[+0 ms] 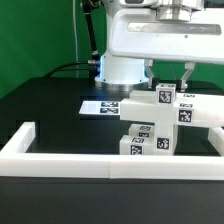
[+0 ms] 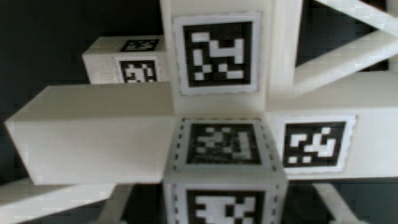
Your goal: Assemble chair
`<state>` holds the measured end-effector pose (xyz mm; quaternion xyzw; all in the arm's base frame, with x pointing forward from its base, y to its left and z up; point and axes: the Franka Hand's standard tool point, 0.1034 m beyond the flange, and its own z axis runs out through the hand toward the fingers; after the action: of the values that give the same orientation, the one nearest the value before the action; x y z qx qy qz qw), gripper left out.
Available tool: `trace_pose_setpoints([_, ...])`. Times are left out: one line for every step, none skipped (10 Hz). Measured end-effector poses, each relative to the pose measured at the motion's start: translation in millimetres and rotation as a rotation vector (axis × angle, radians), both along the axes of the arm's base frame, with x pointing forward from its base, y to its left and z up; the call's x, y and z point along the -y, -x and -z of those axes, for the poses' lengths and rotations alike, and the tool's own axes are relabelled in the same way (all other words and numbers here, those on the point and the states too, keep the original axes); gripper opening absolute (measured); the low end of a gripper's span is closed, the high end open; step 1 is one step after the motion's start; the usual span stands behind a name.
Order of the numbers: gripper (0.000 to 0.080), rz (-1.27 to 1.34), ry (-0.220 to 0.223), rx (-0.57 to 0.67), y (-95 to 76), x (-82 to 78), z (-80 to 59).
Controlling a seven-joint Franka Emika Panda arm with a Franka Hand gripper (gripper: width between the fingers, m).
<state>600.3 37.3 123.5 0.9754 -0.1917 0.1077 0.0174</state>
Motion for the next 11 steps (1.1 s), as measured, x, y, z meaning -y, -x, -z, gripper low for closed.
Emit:
trace_pose_setpoints([0.0387,0.001,0.0,0.0,0.1,0.0,0.1])
trace_pose_setpoints([0.0387,0.0,0.0,0.0,0.1,-0.1,-0.2])
trace_pose_setpoints([0.0526,-0.005,-0.003,0.002,0.3,-0.7,-2.5])
trace_pose_setpoints([0.0617,-0.007,-0.009,0.005,2.6,-0.8,-6.9])
trace_pose_setpoints([0.0617,-0.008,-0.019,0.006,7.4,-1.5,-11.1])
trace_pose_setpoints([0.0643,-0.008,-0.032,-0.003,17.2,-4.7,-14.0])
trace_pose_setpoints([0.0643,0.003,-0.05,-0.005,19.2,-2.3,-25.5])
trace_pose_setpoints([0.0649,0.013,-0.063,0.001,22.3,-1.6,-32.3])
trace_pose_setpoints([0.0649,0.015,-0.068,0.002,24.9,-1.9,-33.8])
trace_pose_setpoints([0.0649,0.015,-0.065,0.0,24.8,-1.4,-31.9])
trace_pose_setpoints([0.0649,0.015,-0.065,-0.001,24.8,-1.4,-31.8])
